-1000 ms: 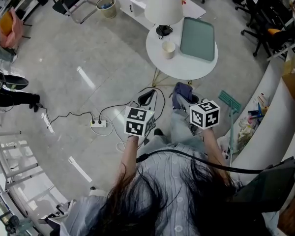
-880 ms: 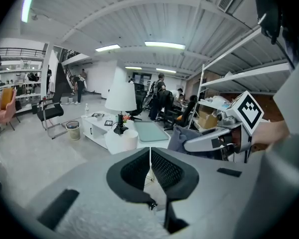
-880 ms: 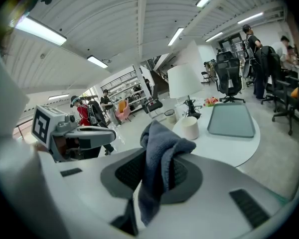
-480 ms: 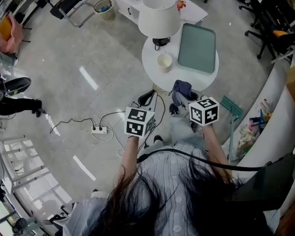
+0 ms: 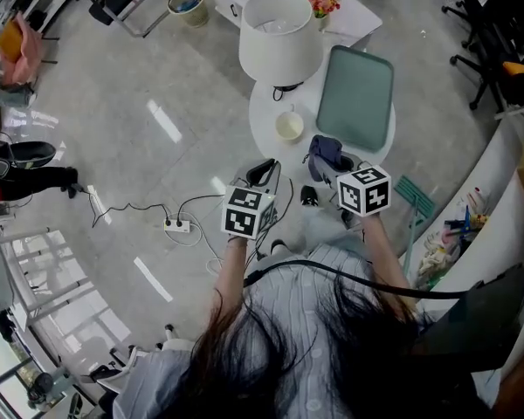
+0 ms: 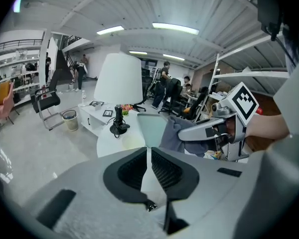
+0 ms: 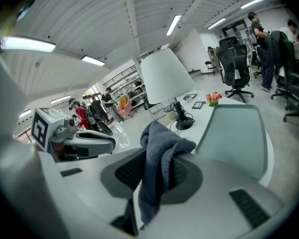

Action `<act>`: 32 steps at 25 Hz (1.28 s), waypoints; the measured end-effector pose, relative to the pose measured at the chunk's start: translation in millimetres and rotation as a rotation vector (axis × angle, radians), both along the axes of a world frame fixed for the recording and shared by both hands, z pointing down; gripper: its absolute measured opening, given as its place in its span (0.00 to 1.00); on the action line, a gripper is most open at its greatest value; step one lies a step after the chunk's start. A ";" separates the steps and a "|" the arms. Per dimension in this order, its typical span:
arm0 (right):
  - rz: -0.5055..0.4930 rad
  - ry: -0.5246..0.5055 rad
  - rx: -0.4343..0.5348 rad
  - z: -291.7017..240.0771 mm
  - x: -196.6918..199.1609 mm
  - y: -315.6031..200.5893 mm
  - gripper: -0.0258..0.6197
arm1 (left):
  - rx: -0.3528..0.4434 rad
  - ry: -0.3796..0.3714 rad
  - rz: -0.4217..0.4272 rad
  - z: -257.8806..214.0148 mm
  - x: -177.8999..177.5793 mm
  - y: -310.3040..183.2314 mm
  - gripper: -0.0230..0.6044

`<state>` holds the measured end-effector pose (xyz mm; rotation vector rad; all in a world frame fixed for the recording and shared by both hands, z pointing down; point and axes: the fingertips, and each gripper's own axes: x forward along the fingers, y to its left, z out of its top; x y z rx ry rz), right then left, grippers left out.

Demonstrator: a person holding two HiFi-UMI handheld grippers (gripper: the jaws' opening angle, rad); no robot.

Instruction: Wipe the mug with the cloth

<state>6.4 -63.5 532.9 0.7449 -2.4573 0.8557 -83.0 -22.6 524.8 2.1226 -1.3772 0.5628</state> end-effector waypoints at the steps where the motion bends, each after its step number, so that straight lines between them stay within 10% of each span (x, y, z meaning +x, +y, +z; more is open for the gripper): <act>1: -0.006 -0.002 -0.001 1.9 0.5 -6.7 0.17 | -0.007 0.004 -0.009 2.5 0.0 -4.7 0.07; 21: -0.204 0.032 -0.007 35.3 -18.9 -105.3 0.17 | -0.178 0.008 -0.136 60.4 -32.0 -79.9 0.07; 32: -0.605 0.171 0.120 70.2 -53.6 -119.2 0.17 | -0.259 -0.157 0.134 84.8 -28.4 -102.1 0.08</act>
